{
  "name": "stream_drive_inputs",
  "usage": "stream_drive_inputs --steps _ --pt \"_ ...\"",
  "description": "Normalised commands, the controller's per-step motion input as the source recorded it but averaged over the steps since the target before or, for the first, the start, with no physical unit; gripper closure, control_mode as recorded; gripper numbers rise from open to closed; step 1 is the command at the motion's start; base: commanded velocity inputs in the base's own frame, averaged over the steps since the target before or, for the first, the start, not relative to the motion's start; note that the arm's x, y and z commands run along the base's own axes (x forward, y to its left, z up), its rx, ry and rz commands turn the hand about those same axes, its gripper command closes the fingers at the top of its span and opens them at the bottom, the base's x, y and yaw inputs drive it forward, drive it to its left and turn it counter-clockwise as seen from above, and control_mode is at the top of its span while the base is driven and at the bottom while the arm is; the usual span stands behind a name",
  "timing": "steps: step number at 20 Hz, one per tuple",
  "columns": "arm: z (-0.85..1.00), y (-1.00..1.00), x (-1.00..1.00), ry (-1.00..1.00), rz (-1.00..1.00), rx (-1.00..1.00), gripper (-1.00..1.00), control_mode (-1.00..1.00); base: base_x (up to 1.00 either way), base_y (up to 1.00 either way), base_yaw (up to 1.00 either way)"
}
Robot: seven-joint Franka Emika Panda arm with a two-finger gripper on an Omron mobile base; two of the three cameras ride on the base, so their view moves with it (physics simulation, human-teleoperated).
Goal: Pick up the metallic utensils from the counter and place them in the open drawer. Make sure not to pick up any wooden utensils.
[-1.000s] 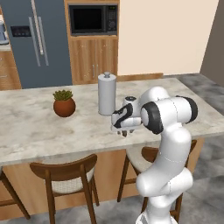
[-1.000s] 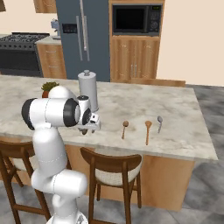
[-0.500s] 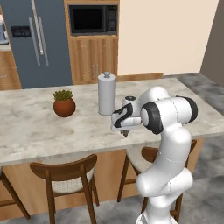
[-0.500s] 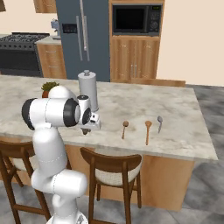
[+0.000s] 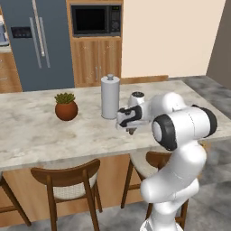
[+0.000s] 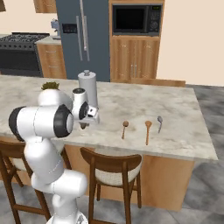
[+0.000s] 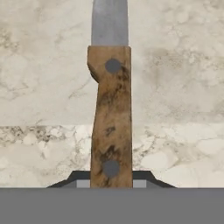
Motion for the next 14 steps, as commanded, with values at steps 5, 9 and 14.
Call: stream_drive_inputs --steps 5,9,14 --pt "0.98 -0.1 -0.97 -0.22 -0.19 0.0 1.0 -1.0 0.0 0.0 0.0" --pt "0.47 -0.34 -1.0 -0.02 -0.19 0.06 1.0 -1.0 0.0 0.0 0.0" --pt "0.07 -0.12 -0.4 0.0 -0.05 0.03 1.0 1.0 -0.6 -0.12 -0.02"
